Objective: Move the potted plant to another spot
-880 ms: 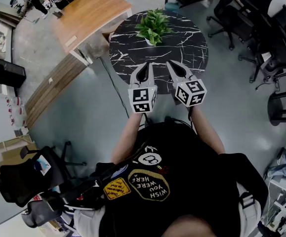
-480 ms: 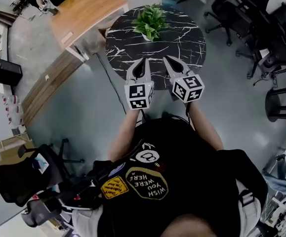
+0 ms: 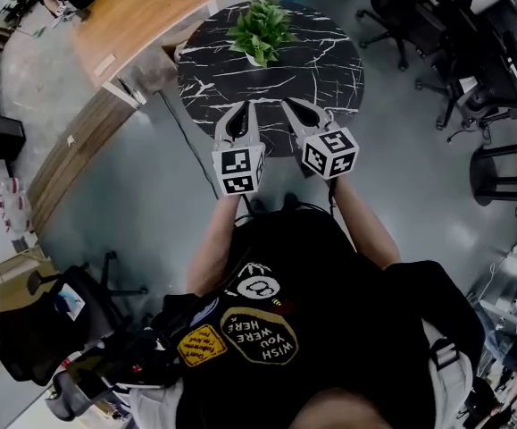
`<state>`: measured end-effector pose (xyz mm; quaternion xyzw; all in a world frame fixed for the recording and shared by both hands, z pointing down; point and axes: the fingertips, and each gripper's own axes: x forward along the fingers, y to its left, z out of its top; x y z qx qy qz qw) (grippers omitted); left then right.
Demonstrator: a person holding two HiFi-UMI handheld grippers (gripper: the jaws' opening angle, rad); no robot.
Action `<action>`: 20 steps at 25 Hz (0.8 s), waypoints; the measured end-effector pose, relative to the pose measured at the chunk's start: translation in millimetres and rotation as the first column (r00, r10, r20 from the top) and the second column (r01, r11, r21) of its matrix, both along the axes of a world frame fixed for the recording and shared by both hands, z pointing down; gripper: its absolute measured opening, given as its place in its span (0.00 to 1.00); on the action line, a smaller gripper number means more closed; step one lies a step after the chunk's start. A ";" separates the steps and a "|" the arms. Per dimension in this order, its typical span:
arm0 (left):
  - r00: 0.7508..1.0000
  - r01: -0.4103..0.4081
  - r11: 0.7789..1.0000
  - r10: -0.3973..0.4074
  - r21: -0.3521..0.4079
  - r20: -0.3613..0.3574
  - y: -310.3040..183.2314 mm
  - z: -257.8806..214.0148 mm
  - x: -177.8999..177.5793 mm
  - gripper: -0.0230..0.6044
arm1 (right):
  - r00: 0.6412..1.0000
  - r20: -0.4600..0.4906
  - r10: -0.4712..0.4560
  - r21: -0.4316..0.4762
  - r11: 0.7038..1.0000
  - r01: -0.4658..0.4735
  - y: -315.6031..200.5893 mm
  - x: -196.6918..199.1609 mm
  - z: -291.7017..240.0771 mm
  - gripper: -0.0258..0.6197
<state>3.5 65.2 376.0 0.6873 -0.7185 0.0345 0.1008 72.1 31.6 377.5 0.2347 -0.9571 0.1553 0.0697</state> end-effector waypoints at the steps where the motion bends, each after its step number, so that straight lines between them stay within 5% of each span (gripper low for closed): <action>1: 1.000 -0.004 1.000 0.004 -0.007 -0.004 -0.8 4.4 -4.3 0.04 | 1.000 -0.014 0.002 -0.001 1.000 -0.002 -1.0 -3.0 5.5 0.08; 11: 0.999 -0.020 0.998 0.019 -0.067 -0.027 -39.4 55.7 -39.9 0.04 | 0.994 -0.097 0.053 -0.047 0.997 -0.058 -52.6 -33.3 74.4 0.14; 20: 0.999 0.009 0.995 -0.013 -0.096 -0.037 -138.7 117.8 -73.3 0.04 | 0.986 -0.166 0.032 -0.101 0.994 -0.049 -154.6 -65.0 159.9 0.04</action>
